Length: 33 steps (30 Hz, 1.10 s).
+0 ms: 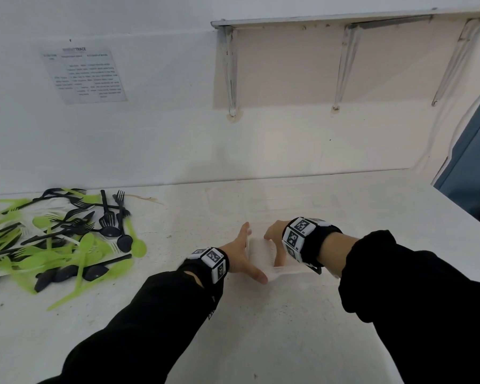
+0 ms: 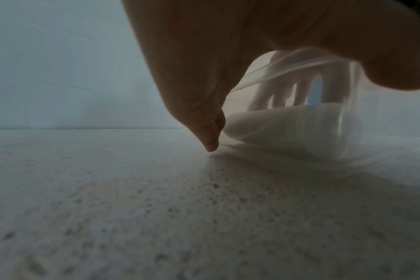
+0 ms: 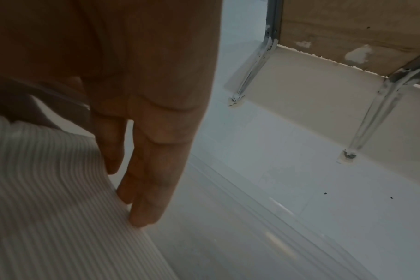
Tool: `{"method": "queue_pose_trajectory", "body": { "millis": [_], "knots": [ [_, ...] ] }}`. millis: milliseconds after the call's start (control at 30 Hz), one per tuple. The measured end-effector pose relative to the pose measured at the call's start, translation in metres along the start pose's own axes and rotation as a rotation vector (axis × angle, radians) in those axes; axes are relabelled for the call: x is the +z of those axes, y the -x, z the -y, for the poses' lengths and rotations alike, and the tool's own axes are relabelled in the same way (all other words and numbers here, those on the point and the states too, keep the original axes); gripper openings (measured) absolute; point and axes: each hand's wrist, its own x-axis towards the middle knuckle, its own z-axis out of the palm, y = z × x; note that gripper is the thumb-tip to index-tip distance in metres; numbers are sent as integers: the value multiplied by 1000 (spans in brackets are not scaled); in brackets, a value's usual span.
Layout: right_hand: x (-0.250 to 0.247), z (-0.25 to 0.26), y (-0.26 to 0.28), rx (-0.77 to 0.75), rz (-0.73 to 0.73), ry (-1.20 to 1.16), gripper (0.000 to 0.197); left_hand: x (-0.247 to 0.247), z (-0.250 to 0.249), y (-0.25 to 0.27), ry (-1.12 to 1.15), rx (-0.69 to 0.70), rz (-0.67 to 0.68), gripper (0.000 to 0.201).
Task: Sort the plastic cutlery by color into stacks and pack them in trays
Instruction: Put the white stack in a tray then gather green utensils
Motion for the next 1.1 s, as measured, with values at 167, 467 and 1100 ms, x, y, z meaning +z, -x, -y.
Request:
{"method": "queue_pose_trajectory", "body": {
  "millis": [167, 467, 1100],
  "knots": [
    [23, -10, -44, 25, -33, -45, 81, 0, -1, 2, -38, 2, -9, 142],
    [14, -10, -13, 74, -64, -244, 88, -1, -8, 9, -87, -13, -22, 141],
    [-160, 142, 46, 108, -422, -1173, 8, -149, 126, 124, -109, 73, -543, 34]
  ]
}}
